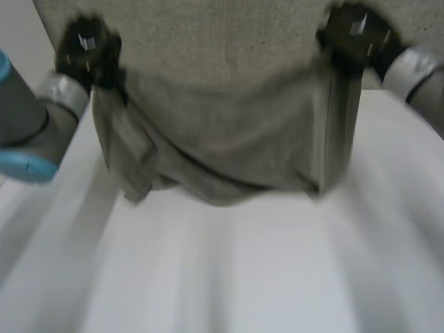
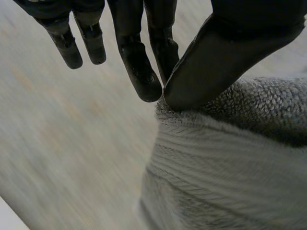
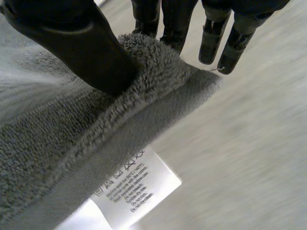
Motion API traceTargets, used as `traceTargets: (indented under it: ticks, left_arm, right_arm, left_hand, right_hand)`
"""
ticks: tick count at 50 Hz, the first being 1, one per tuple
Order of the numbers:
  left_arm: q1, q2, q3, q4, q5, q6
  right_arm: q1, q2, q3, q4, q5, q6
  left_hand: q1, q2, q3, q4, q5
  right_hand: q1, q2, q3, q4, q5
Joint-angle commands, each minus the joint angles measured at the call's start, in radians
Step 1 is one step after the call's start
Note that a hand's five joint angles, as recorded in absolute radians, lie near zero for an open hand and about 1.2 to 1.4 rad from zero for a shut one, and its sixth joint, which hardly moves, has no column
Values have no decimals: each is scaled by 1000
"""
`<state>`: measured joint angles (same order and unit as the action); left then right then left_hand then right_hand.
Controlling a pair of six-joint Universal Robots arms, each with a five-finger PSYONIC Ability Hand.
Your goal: Fold the towel.
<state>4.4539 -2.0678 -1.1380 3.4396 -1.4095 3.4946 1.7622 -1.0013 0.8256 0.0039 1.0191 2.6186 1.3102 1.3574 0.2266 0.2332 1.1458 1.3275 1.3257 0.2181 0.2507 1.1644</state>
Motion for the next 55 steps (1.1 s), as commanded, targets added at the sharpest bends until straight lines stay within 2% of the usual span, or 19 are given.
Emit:
traceTargets:
  ticks: [1, 3, 5, 9, 11, 12, 14, 16, 19, 21, 27, 34, 35, 36, 37, 38, 40, 43, 55]
  left_arm:
    - [-41, 140, 66, 205, -37, -95]
    - [-27, 184, 9, 263, -35, -137]
    - [-21, 206, -104, 337, -25, -178]
    - [-19, 196, -215, 352, -25, -175]
    - [-10, 192, -276, 352, -23, -174]
    - [10, 189, -342, 352, -17, -174]
    - [41, 186, -410, 354, -3, -172]
    - [71, 180, -529, 362, 52, -161]
    - [74, 172, -585, 363, 87, -152]
    - [77, 143, -667, 360, 142, -114]
    - [71, 126, -749, 343, 167, -34]
    - [79, 149, -802, 198, 165, 24]
    - [85, 161, -802, 153, 167, 24]
    - [85, 161, -802, 153, 167, 24]
    - [88, 175, -802, 110, 170, 24]
    - [88, 175, -802, 110, 170, 24]
    - [96, 202, -799, 41, 170, 24]
    - [110, 244, -795, -3, 172, 24]
    - [127, 344, -750, -30, 170, 21]
  right_arm:
    - [-13, -106, -86, -363, 102, 393]
    - [-16, -138, 42, -464, 66, 451]
    - [-18, -145, 100, -464, 32, 442]
    - [-29, -160, 225, -476, -27, 428]
    - [-50, -184, 353, -476, -77, 420]
    - [-50, -185, 354, -476, -77, 420]
    - [-84, -194, 484, -476, -109, 403]
    - [-96, -194, 544, -475, -128, 388]
    - [-107, -195, 663, -473, -168, 351]
    - [-109, -195, 717, -475, -187, 327]
    - [-147, -185, 897, -463, -226, 200]
    - [-170, -181, 958, -455, -217, 97]
    - [-177, -181, 958, -444, -220, 89]
    - [-178, -181, 958, -444, -220, 89]
    - [-187, -184, 955, -430, -221, 84]
    - [-196, -188, 951, -420, -226, 83]
    - [-202, -191, 949, -412, -229, 89]
    - [-204, -195, 948, -409, -229, 87]
    - [-211, -192, 952, -407, -228, 87]
  left_hand:
    - [86, 39, -52, -59, 76]
    - [86, 39, -52, -59, 76]
    - [86, 39, -52, -59, 76]
    - [86, 39, -52, -59, 76]
    - [86, 39, -52, -59, 76]
    - [86, 39, -52, -59, 76]
    - [86, 39, -52, -59, 76]
    - [86, 39, -52, -59, 76]
    - [86, 39, -52, -59, 76]
    - [86, 39, -52, -59, 76]
    - [86, 39, -52, -59, 76]
    - [86, 39, -52, -59, 76]
    - [-12, -60, -52, -59, -23]
    - [-13, -61, -52, -59, -23]
    - [-159, -206, -52, -59, -169]
    - [-160, -207, -52, -59, -170]
    - [-335, -383, -52, -59, -346]
    - [-477, -524, -52, -59, -487]
    - [-674, -721, -52, -59, -684]
  right_hand:
    - [69, 71, -44, -76, 57]
    - [69, 71, -44, -76, 57]
    - [69, 71, -44, -76, 57]
    - [69, 71, -44, -76, 57]
    - [69, 71, -44, -76, 57]
    - [69, 71, -44, -76, 57]
    - [69, 71, -44, -76, 57]
    - [69, 71, -44, -76, 57]
    - [69, 71, -44, -76, 57]
    - [69, 71, -44, -76, 57]
    - [69, 71, -44, -76, 57]
    - [69, 71, -44, -76, 57]
    - [69, 71, -44, -76, 57]
    - [69, 71, -44, -76, 57]
    - [69, 71, -44, -76, 57]
    - [69, 71, -44, -76, 57]
    - [69, 71, -44, -76, 57]
    - [69, 71, -44, -76, 57]
    - [69, 71, -44, -76, 57]
